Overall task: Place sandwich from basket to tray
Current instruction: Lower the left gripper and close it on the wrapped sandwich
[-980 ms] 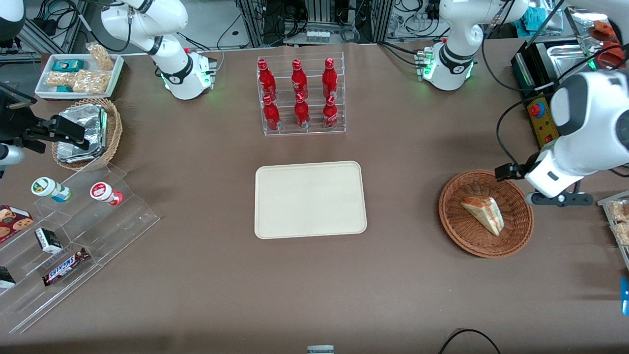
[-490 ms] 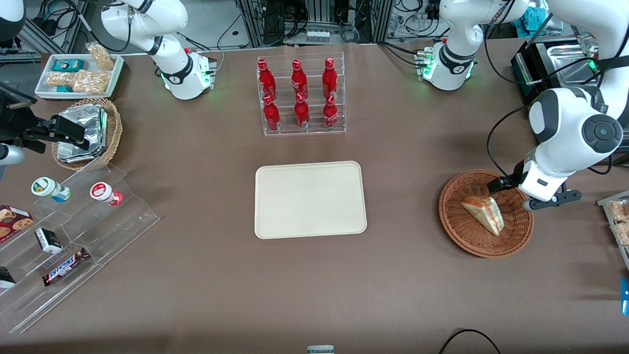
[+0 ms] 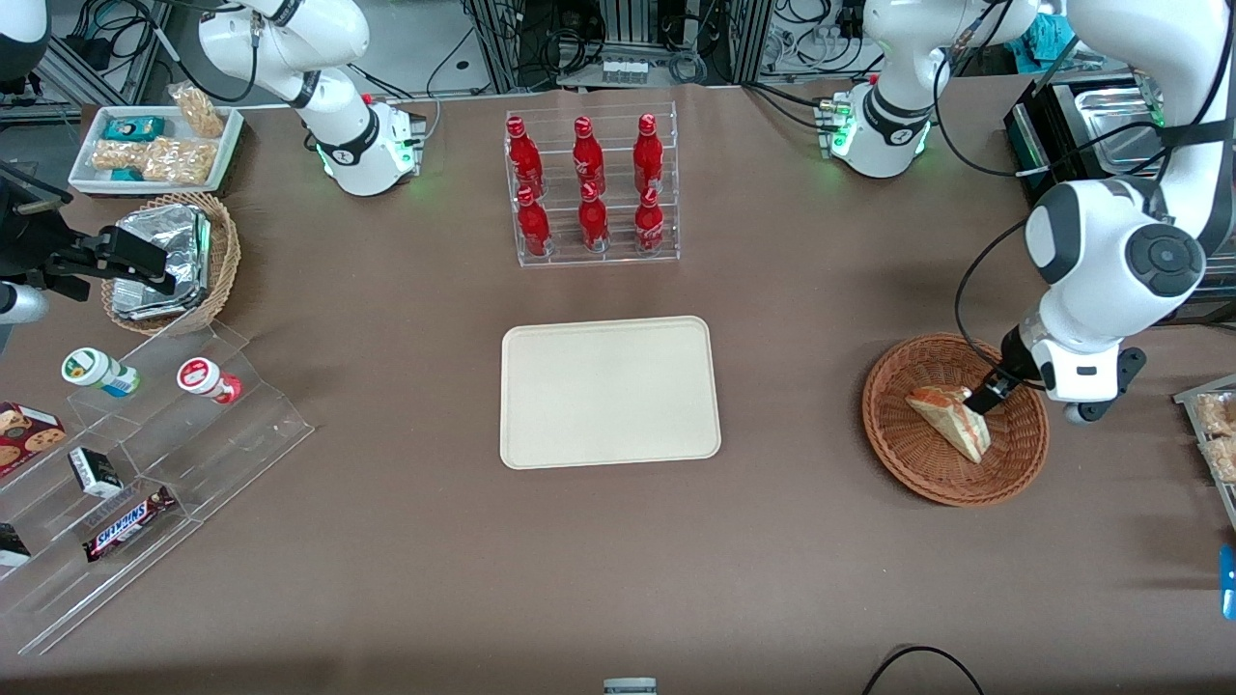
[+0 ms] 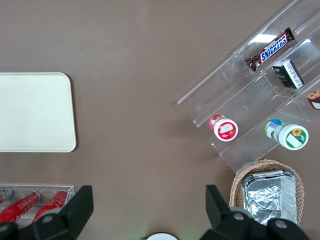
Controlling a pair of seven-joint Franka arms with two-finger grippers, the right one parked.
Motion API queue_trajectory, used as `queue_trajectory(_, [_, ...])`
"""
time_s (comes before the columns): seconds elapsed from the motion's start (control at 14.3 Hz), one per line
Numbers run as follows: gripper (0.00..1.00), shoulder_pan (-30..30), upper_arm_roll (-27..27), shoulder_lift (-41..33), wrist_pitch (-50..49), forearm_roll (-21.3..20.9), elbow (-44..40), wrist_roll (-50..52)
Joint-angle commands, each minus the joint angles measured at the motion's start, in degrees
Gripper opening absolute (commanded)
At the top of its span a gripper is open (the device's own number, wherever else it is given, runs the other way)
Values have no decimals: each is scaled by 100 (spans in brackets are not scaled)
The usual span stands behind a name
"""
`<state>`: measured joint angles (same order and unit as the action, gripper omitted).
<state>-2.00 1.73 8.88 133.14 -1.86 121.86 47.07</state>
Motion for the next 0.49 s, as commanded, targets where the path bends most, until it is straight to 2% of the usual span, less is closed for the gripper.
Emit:
queue_trajectory(0.0, [100, -29, 12, 254, 264, 28, 22, 241])
queue_trajectory(0.42, [100, -11, 3, 843, 677, 19, -30, 162])
